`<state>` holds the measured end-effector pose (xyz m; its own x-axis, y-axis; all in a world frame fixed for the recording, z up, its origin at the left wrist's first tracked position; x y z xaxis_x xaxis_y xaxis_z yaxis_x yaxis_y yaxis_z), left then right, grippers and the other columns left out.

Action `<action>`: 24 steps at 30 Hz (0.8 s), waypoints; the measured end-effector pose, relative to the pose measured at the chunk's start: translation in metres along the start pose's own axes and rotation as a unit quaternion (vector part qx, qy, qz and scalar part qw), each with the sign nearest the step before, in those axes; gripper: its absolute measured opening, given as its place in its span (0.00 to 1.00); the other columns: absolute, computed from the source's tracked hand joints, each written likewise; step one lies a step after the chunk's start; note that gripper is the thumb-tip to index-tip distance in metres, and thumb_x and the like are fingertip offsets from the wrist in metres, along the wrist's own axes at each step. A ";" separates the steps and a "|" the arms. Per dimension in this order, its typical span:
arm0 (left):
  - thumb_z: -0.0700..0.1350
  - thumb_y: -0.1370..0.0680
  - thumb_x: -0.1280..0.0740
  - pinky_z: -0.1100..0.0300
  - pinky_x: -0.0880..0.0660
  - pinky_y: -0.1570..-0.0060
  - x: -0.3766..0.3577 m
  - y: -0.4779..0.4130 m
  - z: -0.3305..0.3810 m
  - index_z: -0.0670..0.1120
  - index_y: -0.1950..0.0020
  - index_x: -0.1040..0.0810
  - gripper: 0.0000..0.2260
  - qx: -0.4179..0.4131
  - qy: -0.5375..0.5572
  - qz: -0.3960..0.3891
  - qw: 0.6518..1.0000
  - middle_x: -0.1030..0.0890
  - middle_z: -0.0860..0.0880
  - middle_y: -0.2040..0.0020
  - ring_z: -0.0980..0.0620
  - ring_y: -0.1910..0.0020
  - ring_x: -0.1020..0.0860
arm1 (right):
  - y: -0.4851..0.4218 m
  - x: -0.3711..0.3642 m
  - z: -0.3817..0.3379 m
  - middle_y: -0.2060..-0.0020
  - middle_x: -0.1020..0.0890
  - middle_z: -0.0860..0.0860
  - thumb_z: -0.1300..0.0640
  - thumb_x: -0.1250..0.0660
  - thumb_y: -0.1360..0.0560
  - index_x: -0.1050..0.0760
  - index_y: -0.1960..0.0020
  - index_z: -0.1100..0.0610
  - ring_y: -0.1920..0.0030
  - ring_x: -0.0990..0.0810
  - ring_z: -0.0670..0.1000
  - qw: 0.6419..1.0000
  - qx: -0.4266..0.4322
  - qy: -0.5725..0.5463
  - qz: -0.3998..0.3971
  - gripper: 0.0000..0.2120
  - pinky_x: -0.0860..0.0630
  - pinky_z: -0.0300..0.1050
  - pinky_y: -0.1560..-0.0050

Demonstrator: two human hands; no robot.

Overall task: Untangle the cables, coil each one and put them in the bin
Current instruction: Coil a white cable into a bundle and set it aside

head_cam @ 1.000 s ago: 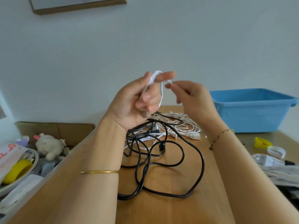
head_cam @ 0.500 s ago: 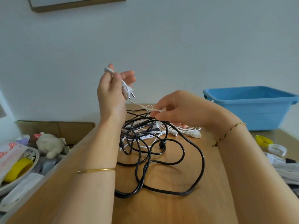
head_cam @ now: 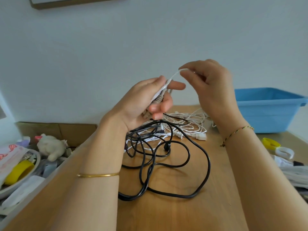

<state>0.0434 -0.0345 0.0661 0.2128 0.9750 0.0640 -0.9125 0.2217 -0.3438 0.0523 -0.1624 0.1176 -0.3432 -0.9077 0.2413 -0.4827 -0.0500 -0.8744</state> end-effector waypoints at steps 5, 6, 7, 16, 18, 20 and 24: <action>0.45 0.19 0.48 0.69 0.35 0.82 -0.026 0.009 -0.002 0.34 0.42 0.24 0.19 0.032 0.221 -0.200 0.954 0.27 0.50 0.77 0.59 0.80 0.43 | 0.005 -0.021 -0.002 0.61 0.21 0.48 0.47 0.42 0.23 0.19 0.47 0.50 0.57 0.23 0.48 0.997 -0.015 -0.010 -0.074 0.15 0.26 0.52 0.55; 0.44 0.19 0.48 0.68 0.33 0.80 -0.029 0.010 0.001 0.32 0.39 0.26 0.19 0.039 0.283 -0.234 0.929 0.26 0.48 0.75 0.58 0.79 0.41 | 0.006 -0.027 -0.002 0.64 0.21 0.47 0.48 0.41 0.21 0.19 0.49 0.51 0.61 0.23 0.45 0.994 -0.017 -0.016 -0.103 0.14 0.26 0.50 0.58; 0.43 0.18 0.49 0.66 0.31 0.78 -0.029 0.010 0.003 0.30 0.36 0.30 0.19 0.042 0.341 -0.254 0.904 0.24 0.45 0.73 0.57 0.78 0.38 | 0.007 -0.033 0.001 0.69 0.24 0.45 0.49 0.41 0.21 0.19 0.54 0.52 0.68 0.26 0.42 0.990 -0.027 -0.013 -0.135 0.13 0.28 0.47 0.63; 0.42 0.17 0.48 0.49 0.19 0.53 0.032 -0.016 -0.008 0.35 0.42 0.29 0.13 -0.069 0.442 0.065 0.892 0.16 0.43 0.58 0.56 0.71 0.21 | 0.044 -0.081 0.021 0.71 0.28 0.49 0.56 0.40 0.21 0.22 0.51 0.55 0.72 0.27 0.46 0.922 -0.136 -0.013 -0.364 0.08 0.24 0.33 0.70; 0.43 0.16 0.48 0.45 0.21 0.50 0.046 -0.016 -0.016 0.38 0.38 0.31 0.12 -0.077 0.435 0.121 0.889 0.16 0.43 0.56 0.55 0.67 0.20 | 0.053 -0.089 0.024 0.70 0.24 0.49 0.57 0.38 0.22 0.22 0.49 0.56 0.72 0.25 0.46 0.903 -0.138 0.009 -0.407 0.07 0.23 0.35 0.68; 0.44 0.16 0.47 0.43 0.22 0.47 0.058 -0.014 -0.023 0.41 0.38 0.32 0.11 -0.084 0.402 0.186 0.893 0.16 0.44 0.55 0.55 0.64 0.18 | 0.062 -0.096 0.023 0.70 0.21 0.49 0.57 0.36 0.23 0.22 0.50 0.55 0.72 0.24 0.46 0.883 -0.136 0.018 -0.448 0.05 0.22 0.38 0.65; 0.46 0.15 0.48 0.46 0.25 0.44 0.078 -0.007 -0.024 0.46 0.38 0.32 0.10 -0.110 0.274 0.299 0.907 0.16 0.48 0.54 0.55 0.58 0.18 | 0.074 -0.103 0.019 0.69 0.18 0.48 0.51 0.35 0.24 0.23 0.52 0.54 0.70 0.22 0.44 0.851 -0.119 0.045 -0.509 0.07 0.26 0.38 0.60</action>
<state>0.0745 0.0397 0.0510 -0.1007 0.7529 -0.6503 -0.8429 -0.4118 -0.3463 0.0674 -0.0803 0.0194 0.2958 -0.4080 0.8637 -0.7123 -0.6967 -0.0852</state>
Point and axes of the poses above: each hand's wrist, its own y-axis away from the middle knuckle, its own x-axis out of the back of the hand, z = x × y, the point moved 10 cm from there along -y, towards the middle knuckle
